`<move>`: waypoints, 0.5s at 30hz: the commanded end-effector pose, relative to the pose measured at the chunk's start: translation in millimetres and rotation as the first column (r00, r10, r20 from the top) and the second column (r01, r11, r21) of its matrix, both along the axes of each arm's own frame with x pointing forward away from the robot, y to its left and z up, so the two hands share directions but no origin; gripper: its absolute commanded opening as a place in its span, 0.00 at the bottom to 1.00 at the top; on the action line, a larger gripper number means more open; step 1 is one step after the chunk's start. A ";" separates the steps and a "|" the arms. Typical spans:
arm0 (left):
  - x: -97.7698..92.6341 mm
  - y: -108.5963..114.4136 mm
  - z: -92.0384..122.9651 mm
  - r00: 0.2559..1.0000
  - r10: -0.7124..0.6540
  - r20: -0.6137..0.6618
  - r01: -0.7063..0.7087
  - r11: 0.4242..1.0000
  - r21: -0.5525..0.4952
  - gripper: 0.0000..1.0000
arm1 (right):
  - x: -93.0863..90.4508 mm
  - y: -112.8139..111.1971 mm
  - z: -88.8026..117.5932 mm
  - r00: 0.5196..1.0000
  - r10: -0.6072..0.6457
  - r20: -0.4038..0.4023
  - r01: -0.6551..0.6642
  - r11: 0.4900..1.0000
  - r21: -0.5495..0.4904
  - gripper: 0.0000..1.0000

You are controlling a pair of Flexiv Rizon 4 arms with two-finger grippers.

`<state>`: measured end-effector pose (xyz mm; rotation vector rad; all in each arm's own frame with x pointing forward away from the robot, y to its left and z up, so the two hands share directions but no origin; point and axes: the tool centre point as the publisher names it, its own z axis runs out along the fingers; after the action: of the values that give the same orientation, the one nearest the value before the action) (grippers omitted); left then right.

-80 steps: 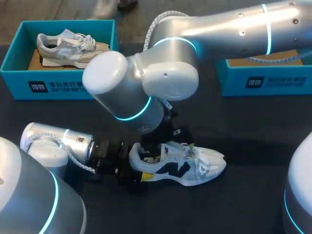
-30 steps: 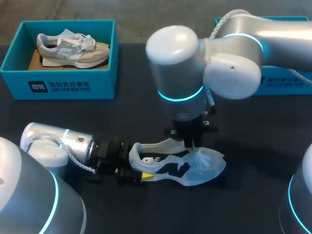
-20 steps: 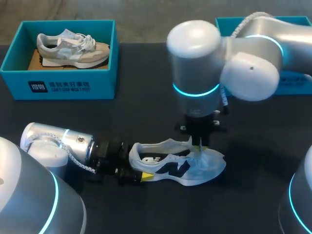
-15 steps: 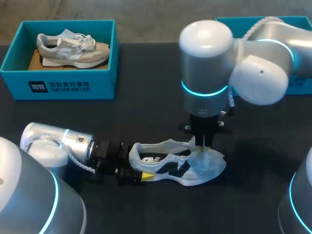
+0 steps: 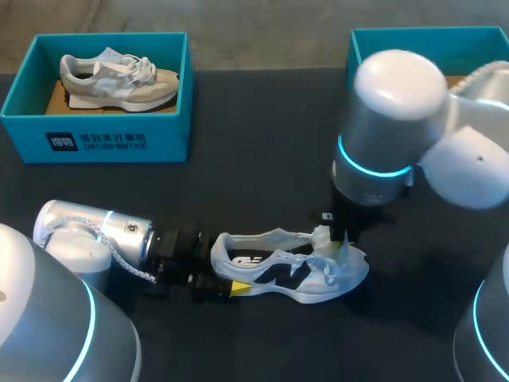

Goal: Take the shoe out of the shoebox, open the shoe tongue, remove and reinsert the insole, then place the shoe into the shoebox

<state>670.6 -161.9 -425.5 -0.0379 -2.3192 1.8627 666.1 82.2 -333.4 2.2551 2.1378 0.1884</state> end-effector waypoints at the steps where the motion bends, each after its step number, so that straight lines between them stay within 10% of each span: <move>1: -1.5 2.2 -3.1 1.000 0.001 0.000 -0.001 1.000 -0.001 0.00 | -5.9 -19.0 -3.2 0.994 0.075 0.081 -0.106 0.857 0.505 0.00; 15: -1.5 2.2 -3.1 1.000 0.001 0.000 -0.001 1.000 -0.001 0.00 | -5.7 -30.9 -14.8 0.980 0.155 0.128 -0.201 0.713 0.672 0.00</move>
<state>670.4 -162.9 -424.6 -0.0377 -2.3189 1.8636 664.1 66.1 -347.4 2.1846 2.3318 0.4953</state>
